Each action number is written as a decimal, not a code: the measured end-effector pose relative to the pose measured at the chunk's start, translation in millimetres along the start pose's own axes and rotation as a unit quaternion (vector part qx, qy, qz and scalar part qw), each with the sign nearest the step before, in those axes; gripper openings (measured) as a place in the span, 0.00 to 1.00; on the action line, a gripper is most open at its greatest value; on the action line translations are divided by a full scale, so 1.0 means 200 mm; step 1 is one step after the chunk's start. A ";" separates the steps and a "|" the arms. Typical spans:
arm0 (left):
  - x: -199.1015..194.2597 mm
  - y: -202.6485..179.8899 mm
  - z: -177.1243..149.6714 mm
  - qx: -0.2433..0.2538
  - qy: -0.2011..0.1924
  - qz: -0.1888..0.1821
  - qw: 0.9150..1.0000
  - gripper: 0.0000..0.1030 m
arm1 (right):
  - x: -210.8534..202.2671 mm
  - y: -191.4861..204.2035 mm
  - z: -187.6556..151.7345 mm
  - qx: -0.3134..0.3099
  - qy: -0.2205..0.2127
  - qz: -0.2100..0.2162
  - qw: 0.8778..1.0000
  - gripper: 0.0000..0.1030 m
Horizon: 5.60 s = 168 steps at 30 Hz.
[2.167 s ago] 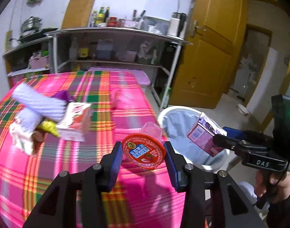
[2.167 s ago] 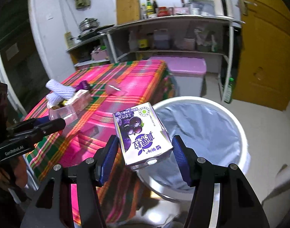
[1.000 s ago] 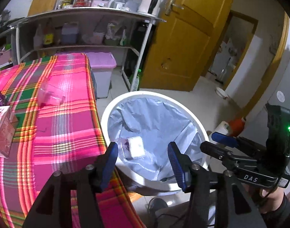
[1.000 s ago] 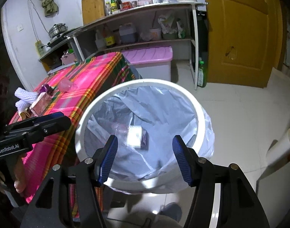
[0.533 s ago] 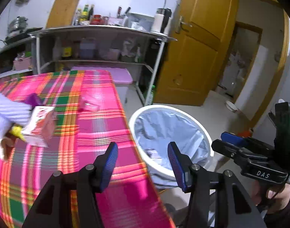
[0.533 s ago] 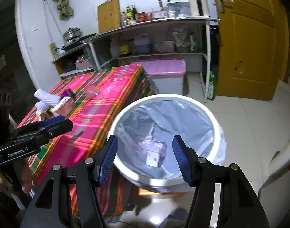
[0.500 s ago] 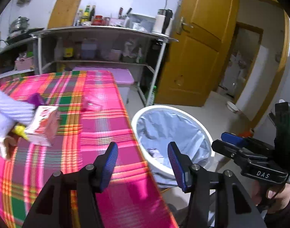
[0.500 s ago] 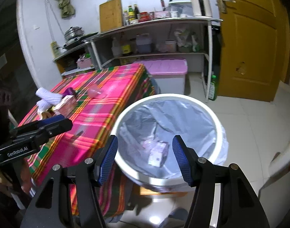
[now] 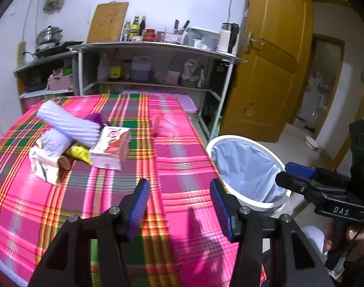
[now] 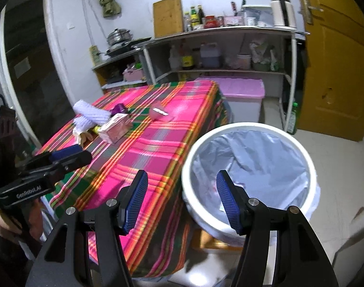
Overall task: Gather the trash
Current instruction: 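Move both open tools back over the table toward the remaining trash, then grasp the strawberry milk carton with the left tool while the right tool grasps the clear plastic cup, then carry the carton and cup over the trash bin and open both tools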
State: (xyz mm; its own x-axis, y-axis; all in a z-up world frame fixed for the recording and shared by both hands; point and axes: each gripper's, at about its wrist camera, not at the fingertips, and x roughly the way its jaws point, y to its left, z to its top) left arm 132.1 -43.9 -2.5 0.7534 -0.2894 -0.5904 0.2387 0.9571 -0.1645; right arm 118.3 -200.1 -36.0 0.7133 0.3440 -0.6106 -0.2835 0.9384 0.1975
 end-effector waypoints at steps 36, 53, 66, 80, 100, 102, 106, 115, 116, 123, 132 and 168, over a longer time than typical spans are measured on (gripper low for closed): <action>0.38 0.45 0.24 -0.019 0.037 0.055 0.998 0.66 | 0.58 0.17 0.38 -0.119 0.045 0.024 0.992 0.59; 0.53 0.51 0.25 -0.033 0.077 0.058 0.995 0.55 | 0.94 0.17 0.52 -0.166 0.083 0.028 0.982 0.59; 0.48 0.52 0.24 -0.042 0.062 0.041 0.996 0.53 | 1.05 0.20 0.54 -0.166 0.104 0.045 0.980 0.36; 0.38 0.45 0.20 -0.031 0.044 0.033 0.998 0.52 | 0.87 0.20 0.49 -0.140 0.088 0.045 0.985 0.29; 0.00 0.22 0.08 -0.016 0.004 0.007 1.000 0.52 | 0.25 0.14 0.20 -0.060 0.035 0.028 0.997 0.28; -0.04 0.18 0.07 -0.011 0.001 0.003 1.000 0.52 | 0.17 0.13 0.17 -0.050 0.027 0.023 0.998 0.28; -0.10 0.10 0.05 0.000 -0.004 -0.006 1.000 0.52 | 0.06 0.09 0.12 -0.039 0.019 0.009 0.999 0.28; -0.13 -0.10 0.03 0.026 -0.003 -0.035 0.999 0.52 | -0.08 0.00 0.05 -0.016 0.010 -0.016 1.000 0.29; -0.12 -0.12 0.03 0.029 -0.003 -0.039 0.999 0.52 | -0.09 -0.01 0.05 -0.014 0.008 -0.019 1.000 0.28; -0.03 -0.22 0.05 0.043 0.009 -0.059 0.997 0.52 | -0.13 -0.12 0.02 0.008 0.006 -0.037 0.999 0.28; 0.13 -0.32 0.09 0.061 0.024 -0.078 0.995 0.52 | -0.07 -0.26 -0.03 0.040 0.023 -0.057 0.997 0.29; 0.45 -0.38 0.14 0.038 0.068 -0.096 0.992 0.52 | 0.01 -0.40 -0.07 0.070 0.047 -0.070 0.994 0.42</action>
State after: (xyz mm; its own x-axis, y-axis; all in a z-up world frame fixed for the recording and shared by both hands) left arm 198.9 -143.6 -20.8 0.6002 -0.4571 -0.6563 0.4198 0.8785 -0.2280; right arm 132.3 -274.3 -63.5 0.6747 0.2109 -0.7074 -0.0883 0.9745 0.2062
